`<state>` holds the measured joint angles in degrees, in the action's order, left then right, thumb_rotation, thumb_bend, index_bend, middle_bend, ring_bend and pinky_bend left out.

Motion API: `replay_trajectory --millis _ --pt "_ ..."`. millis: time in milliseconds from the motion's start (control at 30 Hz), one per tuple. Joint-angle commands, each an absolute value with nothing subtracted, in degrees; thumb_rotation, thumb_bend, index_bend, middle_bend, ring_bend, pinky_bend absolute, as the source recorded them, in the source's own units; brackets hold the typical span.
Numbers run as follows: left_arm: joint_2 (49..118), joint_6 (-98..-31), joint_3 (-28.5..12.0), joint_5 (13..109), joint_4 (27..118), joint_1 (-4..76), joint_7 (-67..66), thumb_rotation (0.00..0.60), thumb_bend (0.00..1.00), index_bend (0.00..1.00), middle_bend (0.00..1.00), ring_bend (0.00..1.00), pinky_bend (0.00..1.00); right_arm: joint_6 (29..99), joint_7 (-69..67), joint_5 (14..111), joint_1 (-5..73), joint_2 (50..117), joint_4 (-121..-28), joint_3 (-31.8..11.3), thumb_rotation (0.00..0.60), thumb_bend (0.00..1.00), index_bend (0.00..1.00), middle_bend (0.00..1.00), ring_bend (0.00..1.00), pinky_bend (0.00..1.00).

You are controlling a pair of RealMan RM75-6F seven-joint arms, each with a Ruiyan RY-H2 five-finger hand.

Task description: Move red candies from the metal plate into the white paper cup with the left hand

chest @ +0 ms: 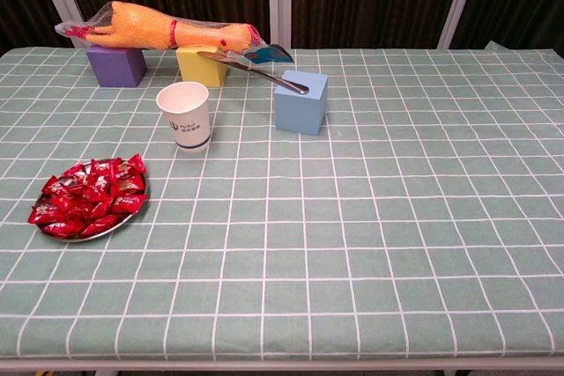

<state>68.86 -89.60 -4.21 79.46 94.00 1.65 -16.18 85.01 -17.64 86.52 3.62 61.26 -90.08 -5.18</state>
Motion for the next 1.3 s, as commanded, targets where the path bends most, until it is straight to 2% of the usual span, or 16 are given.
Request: replay_trajectory --millis 33,333,367,533,633,700,800,1000,1300 --pt "68.94 -89.57 -4.48 78.87 94.20 1.65 -16.85 0.600 0.28 0.28 0.26 0.17 0.21 85.20 -17.05 86.52 3.63 61.22 -90.49 -5.19 0.600 0.12 0.12 0.16 0.00 0.16" --pt "68.54 -88.40 -4.32 79.63 94.41 2.28 -16.11 0.600 0.28 0.28 0.26 0.18 0.23 86.15 -17.51 86.24 3.22 61.25 -89.93 -5.29 0.600 0.12 0.12 0.16 0.00 0.16" --pt "68.40 -87.92 -4.35 80.09 94.30 2.70 -15.69 0.600 0.28 0.28 0.26 0.20 0.29 86.22 -17.63 86.29 3.22 61.27 -89.79 -5.30 0.600 0.12 0.12 0.16 0.00 0.16" --pt "67.40 -83.58 -4.29 84.70 92.91 6.77 -12.13 0.600 0.26 0.30 0.27 0.43 0.79 86.38 -17.97 86.60 3.40 61.04 -89.36 -5.40 0.600 0.12 0.12 0.16 0.00 0.16" --pt "67.26 -80.39 -4.06 87.82 91.99 9.88 -10.27 0.600 0.26 0.31 0.30 0.63 0.97 86.31 -17.84 86.56 3.55 60.86 -89.43 -5.51 0.600 0.12 0.12 0.16 0.00 0.16" --pt "67.41 -78.23 -3.78 89.61 91.23 11.85 -9.64 0.600 0.26 0.31 0.31 0.73 1.00 86.17 -17.65 86.47 3.65 60.77 -89.56 -5.54 0.600 0.12 0.12 0.16 0.00 0.17" --pt "68.20 -74.12 -2.96 92.76 90.22 15.43 -9.56 0.600 0.26 0.31 0.31 0.77 1.00 85.83 -17.30 86.19 3.83 60.73 -89.75 -5.61 0.600 0.12 0.12 0.16 0.00 0.17" --pt "72.31 -66.70 -1.00 96.03 88.21 20.79 -12.25 0.600 0.26 0.31 0.31 0.78 1.00 85.22 -16.76 85.57 4.07 60.60 -90.02 -5.70 0.600 0.12 0.12 0.16 0.00 0.18" --pt "79.01 -58.16 -0.89 90.75 85.19 24.66 -17.23 0.600 0.25 0.32 0.32 0.79 1.00 84.62 -16.23 84.94 4.29 60.42 -90.30 -5.81 0.600 0.12 0.12 0.16 0.00 0.18"
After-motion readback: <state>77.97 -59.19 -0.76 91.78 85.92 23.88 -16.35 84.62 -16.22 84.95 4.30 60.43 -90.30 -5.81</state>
